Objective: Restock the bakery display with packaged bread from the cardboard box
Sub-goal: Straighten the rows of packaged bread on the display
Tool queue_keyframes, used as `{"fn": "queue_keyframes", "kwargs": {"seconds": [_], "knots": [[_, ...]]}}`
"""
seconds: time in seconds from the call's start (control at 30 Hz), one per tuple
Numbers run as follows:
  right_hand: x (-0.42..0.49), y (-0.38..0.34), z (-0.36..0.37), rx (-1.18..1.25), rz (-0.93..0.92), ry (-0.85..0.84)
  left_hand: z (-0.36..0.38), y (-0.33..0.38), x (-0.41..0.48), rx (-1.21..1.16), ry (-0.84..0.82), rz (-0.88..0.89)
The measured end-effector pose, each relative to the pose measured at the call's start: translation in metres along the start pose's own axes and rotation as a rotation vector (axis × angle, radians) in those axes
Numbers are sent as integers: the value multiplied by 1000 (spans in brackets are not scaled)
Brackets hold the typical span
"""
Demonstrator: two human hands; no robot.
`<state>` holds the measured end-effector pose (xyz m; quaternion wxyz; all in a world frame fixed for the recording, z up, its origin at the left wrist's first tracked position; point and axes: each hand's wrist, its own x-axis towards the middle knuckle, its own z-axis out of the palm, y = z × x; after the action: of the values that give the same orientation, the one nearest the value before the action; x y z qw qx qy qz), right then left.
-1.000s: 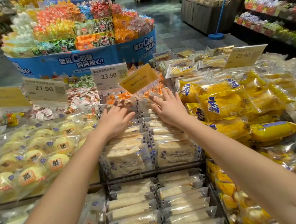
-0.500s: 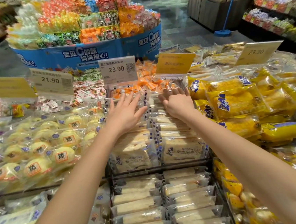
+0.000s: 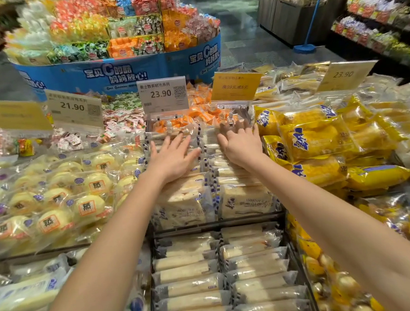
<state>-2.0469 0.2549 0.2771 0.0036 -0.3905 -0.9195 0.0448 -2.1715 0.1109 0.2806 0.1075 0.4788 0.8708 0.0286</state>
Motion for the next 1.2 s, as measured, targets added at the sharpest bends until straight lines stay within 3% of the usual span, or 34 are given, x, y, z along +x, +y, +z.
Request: {"fn": "queue_keyframes", "kwargs": {"seconds": [0.13, 0.23, 0.57, 0.9, 1.07, 1.2], "knots": [[-24, -9, 1, 37, -117, -8, -5, 3, -31, -9, 109, -5], [-32, -18, 7, 96, -194, -100, 7, 2, -54, 29, 65, -5], [-43, -19, 0, 145, -187, -166, 20, -3, -69, 65, 15, -34], [-146, 0, 7, 112, -68, 32, 42, 37, -130, 99, 172, 88], [-165, 9, 27, 123, -178, -59, 52, 41, -144, 145, 101, 10], [-182, 27, 13, 138, -238, -13, 44, 59, -166, 86, 132, -3]]}}
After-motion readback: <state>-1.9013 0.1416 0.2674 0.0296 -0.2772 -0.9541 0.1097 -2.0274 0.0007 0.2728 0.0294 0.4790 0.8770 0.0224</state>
